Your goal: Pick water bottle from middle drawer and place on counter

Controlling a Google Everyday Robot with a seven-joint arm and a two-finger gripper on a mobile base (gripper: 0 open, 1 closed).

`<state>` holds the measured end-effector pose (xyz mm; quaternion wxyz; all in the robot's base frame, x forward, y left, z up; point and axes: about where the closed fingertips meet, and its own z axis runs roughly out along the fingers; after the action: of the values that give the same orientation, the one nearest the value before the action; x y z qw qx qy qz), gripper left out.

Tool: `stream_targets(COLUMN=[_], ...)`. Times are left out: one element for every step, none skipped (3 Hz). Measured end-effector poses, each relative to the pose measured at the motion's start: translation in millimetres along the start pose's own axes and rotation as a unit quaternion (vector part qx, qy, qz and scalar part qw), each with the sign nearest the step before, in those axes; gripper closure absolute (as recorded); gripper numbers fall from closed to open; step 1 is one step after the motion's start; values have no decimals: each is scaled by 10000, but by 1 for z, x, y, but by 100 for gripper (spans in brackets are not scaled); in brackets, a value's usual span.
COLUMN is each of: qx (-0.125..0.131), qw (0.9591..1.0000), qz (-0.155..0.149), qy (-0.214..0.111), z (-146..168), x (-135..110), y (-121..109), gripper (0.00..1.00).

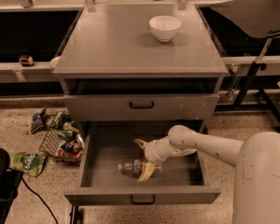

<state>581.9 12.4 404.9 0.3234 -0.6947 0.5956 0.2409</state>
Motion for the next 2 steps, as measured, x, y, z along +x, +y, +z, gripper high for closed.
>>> stream_targets(qx=[-98, -217], qw=[10000, 9998], qz=[4, 14], qy=[17, 25], z=[12, 21], x=[4, 7], y=[1, 2], gripper=[18, 41])
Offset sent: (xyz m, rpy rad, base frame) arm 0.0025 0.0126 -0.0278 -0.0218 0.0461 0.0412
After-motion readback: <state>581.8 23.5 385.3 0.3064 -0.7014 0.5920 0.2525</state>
